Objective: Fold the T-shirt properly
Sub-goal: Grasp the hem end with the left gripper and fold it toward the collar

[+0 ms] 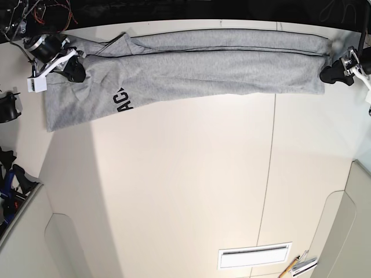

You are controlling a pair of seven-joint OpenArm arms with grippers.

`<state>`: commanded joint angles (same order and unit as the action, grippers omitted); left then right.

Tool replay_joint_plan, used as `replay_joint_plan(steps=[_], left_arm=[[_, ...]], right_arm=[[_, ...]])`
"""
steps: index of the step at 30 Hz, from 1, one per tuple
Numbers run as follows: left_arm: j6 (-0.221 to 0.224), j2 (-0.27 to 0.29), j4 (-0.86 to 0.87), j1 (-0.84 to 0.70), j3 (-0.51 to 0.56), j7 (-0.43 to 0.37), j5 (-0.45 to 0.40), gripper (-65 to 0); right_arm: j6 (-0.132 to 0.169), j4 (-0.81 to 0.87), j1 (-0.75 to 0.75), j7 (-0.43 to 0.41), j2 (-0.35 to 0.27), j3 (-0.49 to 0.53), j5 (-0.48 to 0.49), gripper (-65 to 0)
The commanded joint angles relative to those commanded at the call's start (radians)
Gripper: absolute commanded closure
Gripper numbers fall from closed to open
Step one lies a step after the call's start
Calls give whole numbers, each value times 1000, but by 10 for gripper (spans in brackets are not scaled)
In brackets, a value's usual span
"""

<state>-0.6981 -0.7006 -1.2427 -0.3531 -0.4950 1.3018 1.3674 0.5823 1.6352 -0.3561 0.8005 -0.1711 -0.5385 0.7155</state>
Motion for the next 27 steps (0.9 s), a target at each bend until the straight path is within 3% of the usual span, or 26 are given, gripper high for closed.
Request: replay_joint_plan(steps=[7,13,14,15,17,19,21,23,27], left_arm=[[0,8,-1,-47,7,64,36,-464],[0,8,-10,-55,16,72,37,-457],[0,8,-10,-55,29,71,21,-425],[0,8,-10,-54,48,65,5,-352],[0,8,-10,-54,90,25,-19,-140],[0,8,-9,-46,116,-66,-66,0],[0,8,-9,-41,114,-135,-137,0],[0,-1,-10,-22,114,-131,-187,0],[0,-36,-10,21,79,-127,-203,0]], right_arm=[[2,-57,21,1,0,0,44,0],[2,-57,50,8,0,0,56,0],[2,-57,52,8,0,0,63,0],[2,-57,54,9,0,0,71,0],[2,-57,55,10,0,0,83,0],[2,-56,59,12,0,0,99,0],[2,-55,65,16,0,0,105,0],[8,-48,65,15,0,-1,125,0],[10,5,67,16,0,-5,130,0]])
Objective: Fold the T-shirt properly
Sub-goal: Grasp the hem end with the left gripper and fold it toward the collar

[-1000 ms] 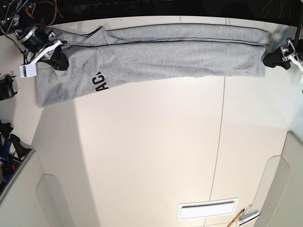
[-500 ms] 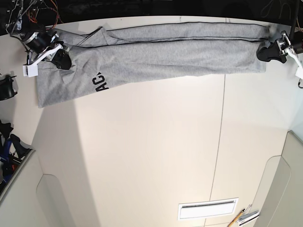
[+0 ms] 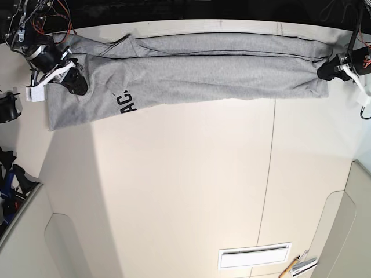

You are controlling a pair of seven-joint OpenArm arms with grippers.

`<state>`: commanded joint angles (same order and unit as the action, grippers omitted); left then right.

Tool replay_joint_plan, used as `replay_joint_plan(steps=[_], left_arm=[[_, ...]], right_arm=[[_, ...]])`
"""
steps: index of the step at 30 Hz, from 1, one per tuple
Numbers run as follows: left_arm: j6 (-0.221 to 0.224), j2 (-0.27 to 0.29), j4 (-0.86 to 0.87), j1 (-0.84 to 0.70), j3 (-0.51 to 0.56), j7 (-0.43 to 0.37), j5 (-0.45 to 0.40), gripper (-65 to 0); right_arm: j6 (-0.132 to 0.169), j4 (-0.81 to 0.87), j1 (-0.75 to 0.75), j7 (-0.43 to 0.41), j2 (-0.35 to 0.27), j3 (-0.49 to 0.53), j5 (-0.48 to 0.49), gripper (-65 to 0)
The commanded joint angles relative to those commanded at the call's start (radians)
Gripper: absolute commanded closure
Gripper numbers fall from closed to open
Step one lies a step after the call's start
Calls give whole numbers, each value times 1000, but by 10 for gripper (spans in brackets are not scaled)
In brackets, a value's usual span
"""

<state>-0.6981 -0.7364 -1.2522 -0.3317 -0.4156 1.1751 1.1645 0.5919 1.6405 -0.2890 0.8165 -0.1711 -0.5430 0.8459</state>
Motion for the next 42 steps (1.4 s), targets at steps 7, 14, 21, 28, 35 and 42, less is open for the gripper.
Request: replay_joint_plan(steps=[7,14,21,28,35,42], left_arm=[[0,-117,-18,21,-150,33,-5,0],[0,-143,-323,-11,-211,185,179,0],[0,-57,-756,-109,-156,145,192,0],[0,110,-782,-37,180,-11,-63,0],[0,177,-654,67,411,-116,-205,-199],[0,185,-584,80,550,-220,-204,-379]], right_arm=[[0,160,0,25,0,-13,-16,0],[-1,177,0,26,0,-13,-43,0],[-3,177,0,26,0,-14,-55,-123],[-12,175,-3,56,0,-14,-57,-414],[-11,106,-5,62,0,-12,-89,-415],[7,-41,-5,62,3,59,-49,-415]])
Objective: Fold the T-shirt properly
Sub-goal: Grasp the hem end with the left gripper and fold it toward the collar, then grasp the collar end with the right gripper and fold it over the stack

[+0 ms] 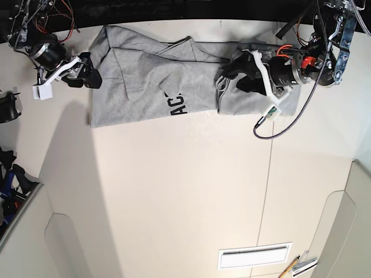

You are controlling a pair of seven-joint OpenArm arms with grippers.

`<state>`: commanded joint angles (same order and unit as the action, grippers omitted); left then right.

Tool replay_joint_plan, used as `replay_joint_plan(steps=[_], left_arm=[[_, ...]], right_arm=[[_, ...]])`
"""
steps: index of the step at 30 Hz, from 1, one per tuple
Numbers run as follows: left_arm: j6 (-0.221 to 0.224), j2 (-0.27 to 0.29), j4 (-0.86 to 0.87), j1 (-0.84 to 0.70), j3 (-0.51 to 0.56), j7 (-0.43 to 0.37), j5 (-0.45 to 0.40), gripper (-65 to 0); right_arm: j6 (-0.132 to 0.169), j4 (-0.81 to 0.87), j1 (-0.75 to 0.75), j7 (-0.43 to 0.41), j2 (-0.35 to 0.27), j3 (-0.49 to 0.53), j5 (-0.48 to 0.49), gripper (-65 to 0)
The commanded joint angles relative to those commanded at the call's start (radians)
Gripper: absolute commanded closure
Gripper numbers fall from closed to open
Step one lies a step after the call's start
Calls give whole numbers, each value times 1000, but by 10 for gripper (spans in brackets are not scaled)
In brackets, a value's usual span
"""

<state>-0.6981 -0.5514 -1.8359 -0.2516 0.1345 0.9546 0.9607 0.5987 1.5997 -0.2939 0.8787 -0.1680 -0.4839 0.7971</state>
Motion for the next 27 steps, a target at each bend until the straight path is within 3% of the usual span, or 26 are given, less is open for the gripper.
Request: replay_joint_plan(steps=[8,10,12,13,17,21,24,27], left_arm=[[0,27,0,21,2,38,131,-378],[0,28,-1,36,2,46,158,-378],[0,27,-3,46,2,48,174,-378],[0,27,-3,50,2,59,187,-378],[0,27,-3,77,2,139,261,-378],[0,27,-5,114,-9,216,282,-378],[0,27,-5,116,-76,217,285,-378],[0,27,-5,115,-179,217,307,-378]], right_arm=[[0,-27,5,-37,32,159,-36,-406],[0,-26,5,-51,39,166,-56,-268],[-1,-26,5,-52,38,164,-61,-45],[-1,-26,5,-53,38,163,-65,0],[0,-21,23,-63,35,140,-77,0],[-2,-18,81,-37,24,34,-97,0],[-2,-18,117,40,-17,-55,-29,0],[-1,-9,140,58,-74,-126,-5,0]])
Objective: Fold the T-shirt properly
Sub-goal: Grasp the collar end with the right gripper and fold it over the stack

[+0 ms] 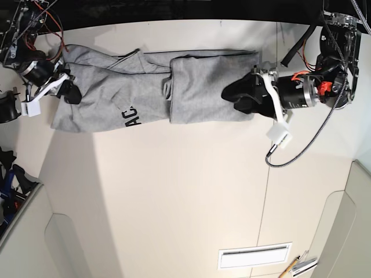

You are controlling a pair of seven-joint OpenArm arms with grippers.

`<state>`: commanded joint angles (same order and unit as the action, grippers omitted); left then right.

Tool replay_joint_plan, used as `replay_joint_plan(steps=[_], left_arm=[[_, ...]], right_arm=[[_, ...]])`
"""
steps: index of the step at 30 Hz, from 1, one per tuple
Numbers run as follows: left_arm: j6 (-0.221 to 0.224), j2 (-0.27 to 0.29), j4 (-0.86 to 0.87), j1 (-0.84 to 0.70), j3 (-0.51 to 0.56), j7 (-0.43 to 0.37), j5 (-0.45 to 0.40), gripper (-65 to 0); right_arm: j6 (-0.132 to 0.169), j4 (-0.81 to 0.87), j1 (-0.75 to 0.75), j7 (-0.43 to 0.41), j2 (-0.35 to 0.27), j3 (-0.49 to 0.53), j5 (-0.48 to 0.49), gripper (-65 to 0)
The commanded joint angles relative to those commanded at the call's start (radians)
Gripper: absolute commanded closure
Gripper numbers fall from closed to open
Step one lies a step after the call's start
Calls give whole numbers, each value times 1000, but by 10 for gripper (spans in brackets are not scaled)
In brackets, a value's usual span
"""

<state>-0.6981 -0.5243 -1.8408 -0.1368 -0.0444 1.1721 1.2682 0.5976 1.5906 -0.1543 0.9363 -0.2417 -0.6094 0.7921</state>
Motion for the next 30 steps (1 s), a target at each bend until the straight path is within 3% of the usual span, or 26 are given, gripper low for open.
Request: replay_joint_plan(steps=[5,8,12,17,24,27,28,30], left_arm=[[0,0,0,-31,-83,3,0,-378],[0,1,1,-73,-83,3,-3,-378],[0,2,20,-131,-83,-3,-17,-378],[0,40,154,-165,-76,-13,-40,-378],[0,119,238,-165,-76,-12,-32,-378],[0,119,238,-165,-77,-7,-11,-378],[0,119,238,-165,-80,-7,-3,-378],[0,119,238,-165,-89,0,14,-378]], right_arm=[[-2,75,17,33,-92,-45,36,0],[-2,185,41,95,-85,-43,94,0],[0,340,46,101,-43,5,124,0],[-1,447,48,91,30,230,64,0],[-19,426,95,43,62,656,-188,0],[-36,381,98,0,62,803,-236,-295],[-35,366,99,-18,62,848,-247,-351],[-16,351,99,-79,62,938,-314,-364]])
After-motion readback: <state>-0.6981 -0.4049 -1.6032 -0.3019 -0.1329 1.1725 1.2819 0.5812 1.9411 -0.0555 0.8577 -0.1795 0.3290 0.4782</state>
